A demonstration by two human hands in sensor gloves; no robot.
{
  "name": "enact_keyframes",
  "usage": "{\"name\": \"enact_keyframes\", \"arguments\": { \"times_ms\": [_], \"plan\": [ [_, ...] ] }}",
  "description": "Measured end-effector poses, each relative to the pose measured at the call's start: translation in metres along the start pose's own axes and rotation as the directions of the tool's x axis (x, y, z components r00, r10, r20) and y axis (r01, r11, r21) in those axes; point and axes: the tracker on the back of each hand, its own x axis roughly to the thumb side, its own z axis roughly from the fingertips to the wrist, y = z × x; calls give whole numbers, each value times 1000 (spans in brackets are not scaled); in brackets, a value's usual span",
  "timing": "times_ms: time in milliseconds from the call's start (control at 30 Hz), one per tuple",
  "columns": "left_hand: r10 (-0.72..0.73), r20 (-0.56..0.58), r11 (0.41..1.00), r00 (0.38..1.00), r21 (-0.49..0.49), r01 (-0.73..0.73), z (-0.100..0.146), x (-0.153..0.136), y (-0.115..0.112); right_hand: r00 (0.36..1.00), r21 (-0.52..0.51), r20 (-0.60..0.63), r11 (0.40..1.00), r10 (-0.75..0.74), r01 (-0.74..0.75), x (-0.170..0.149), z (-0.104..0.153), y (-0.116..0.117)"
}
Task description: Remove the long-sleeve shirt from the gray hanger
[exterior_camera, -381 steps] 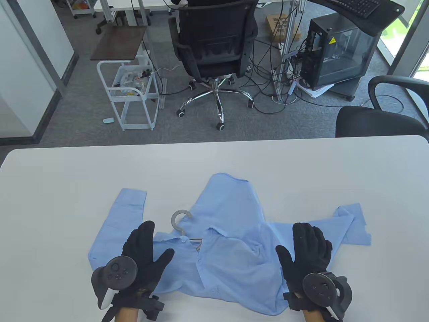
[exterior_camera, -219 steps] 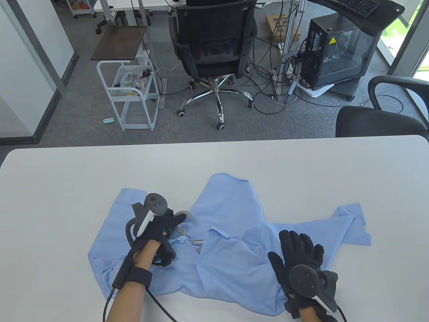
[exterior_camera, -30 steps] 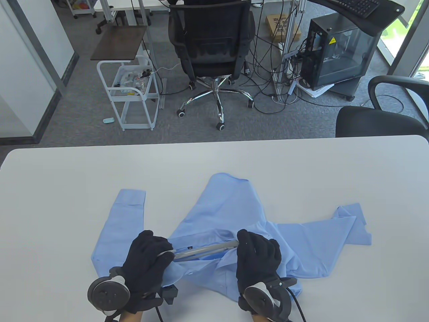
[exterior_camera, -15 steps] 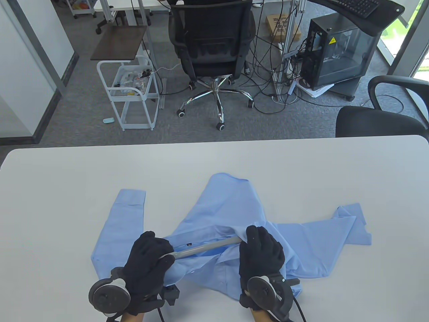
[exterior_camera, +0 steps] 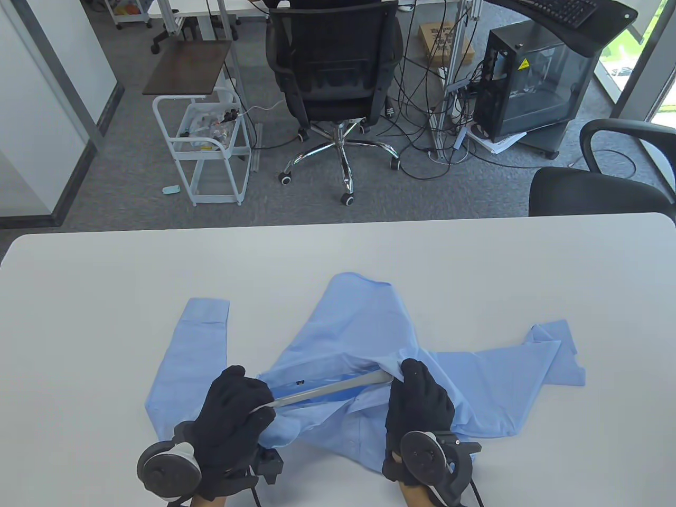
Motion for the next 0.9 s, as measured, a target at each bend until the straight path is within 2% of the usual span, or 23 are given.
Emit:
{"name": "enact_keyframes", "arguments": {
  "times_ms": [200,300,567,700,900],
  "plan": [
    [3,-7,1000,1000,6,-3,0,-2,3,998,-16,-38,999,-48,47,-5,-1,-2],
    [7,-3,1000,1000,11,-7,-1,-2,5,988,-17,-98,993,-119,118,-12,-3,-4],
    [-24,2,999,1000,27,24,-3,-3,14,908,-12,-264,942,-326,334,-30,-6,-4],
    [0,-10,1000,1000,31,1,-4,-5,21,832,10,-347,886,-433,465,-34,-6,2],
    [6,-4,999,1000,33,-6,-4,-5,21,812,13,-379,875,-444,485,-38,-6,4]
  ]
}}
